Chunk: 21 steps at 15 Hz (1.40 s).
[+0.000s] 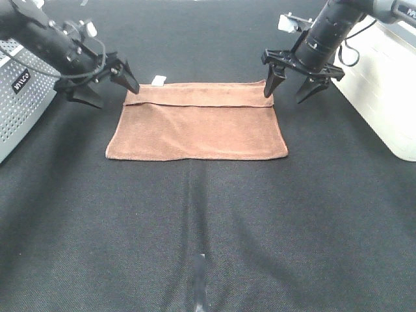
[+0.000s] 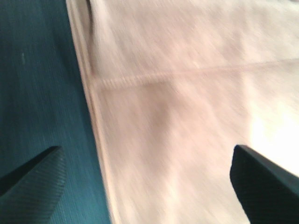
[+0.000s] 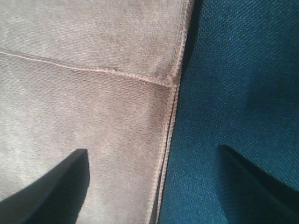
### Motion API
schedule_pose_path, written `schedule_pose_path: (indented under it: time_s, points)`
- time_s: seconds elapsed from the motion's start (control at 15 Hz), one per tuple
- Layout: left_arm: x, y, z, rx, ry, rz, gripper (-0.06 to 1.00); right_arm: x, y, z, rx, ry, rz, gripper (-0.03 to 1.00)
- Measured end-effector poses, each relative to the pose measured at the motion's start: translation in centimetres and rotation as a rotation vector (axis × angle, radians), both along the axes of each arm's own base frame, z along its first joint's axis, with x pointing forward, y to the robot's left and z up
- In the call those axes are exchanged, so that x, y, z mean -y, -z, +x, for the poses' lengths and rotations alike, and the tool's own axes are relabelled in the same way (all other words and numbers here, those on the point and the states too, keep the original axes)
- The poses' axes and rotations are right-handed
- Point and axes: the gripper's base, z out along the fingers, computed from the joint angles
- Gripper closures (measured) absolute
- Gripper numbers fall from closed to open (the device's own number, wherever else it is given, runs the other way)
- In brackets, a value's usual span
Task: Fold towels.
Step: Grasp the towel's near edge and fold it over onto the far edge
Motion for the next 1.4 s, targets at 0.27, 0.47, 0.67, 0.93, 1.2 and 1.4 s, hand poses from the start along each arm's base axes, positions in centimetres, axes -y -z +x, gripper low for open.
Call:
schedule_pose_path:
  time_s: [0.27, 0.47, 0.67, 0.93, 1.2, 1.4]
  points:
    - [-0.5, 0.1, -4.2, -0.094, -0.076, 0.015, 0.05, 0.3, -0.3, -1.8, -0.07, 0.005, -0.009, 0.24]
    - [-1.0, 1.1, -7.6, -0.136, -0.124, 0.047, 0.05, 0.7, 0.3, -4.9, -0.152, 0.013, -0.017, 0.24]
    - [-1.1, 1.0, -8.5, -0.145, -0.129, 0.051, 0.05, 0.7, 0.5, -7.6, -0.135, 0.032, 0.029, 0.24]
    - [-1.0, 1.0, -8.4, -0.141, -0.137, 0.044, 0.05, 0.8, 3.2, -9.3, -0.15, 0.055, 0.045, 0.24]
    - [1.9, 2.7, -8.5, -0.139, -0.102, 0.063, 0.05, 1.0, 4.2, -9.3, -0.103, 0.081, 0.035, 0.24]
    - [2.2, 3.3, -8.3, -0.13, -0.137, 0.07, 0.08, 0.9, 5.2, -9.0, -0.102, 0.084, 0.051, 0.26]
